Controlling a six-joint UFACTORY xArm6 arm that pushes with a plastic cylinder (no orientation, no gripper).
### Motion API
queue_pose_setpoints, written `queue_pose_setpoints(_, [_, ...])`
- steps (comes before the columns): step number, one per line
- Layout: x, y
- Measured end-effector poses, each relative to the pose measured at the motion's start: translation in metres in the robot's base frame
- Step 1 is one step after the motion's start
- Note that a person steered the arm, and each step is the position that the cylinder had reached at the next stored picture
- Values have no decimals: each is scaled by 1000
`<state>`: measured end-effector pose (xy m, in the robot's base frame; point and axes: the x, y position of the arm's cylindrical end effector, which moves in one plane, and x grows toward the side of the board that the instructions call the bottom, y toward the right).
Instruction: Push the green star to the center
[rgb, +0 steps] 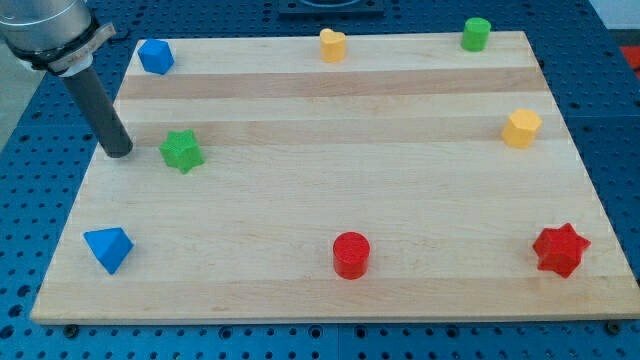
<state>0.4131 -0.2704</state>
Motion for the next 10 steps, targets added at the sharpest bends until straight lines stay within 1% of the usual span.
queue_pose_setpoints(3, [0, -34])
queue_pose_setpoints(4, [1, -35])
queue_pose_setpoints(5, [15, -34])
queue_pose_setpoints(6, [42, -34])
queue_pose_setpoints(7, [53, -23])
queue_pose_setpoints(8, [44, 3])
queue_pose_setpoints(9, [19, 32])
queue_pose_setpoints(10, [4, 76])
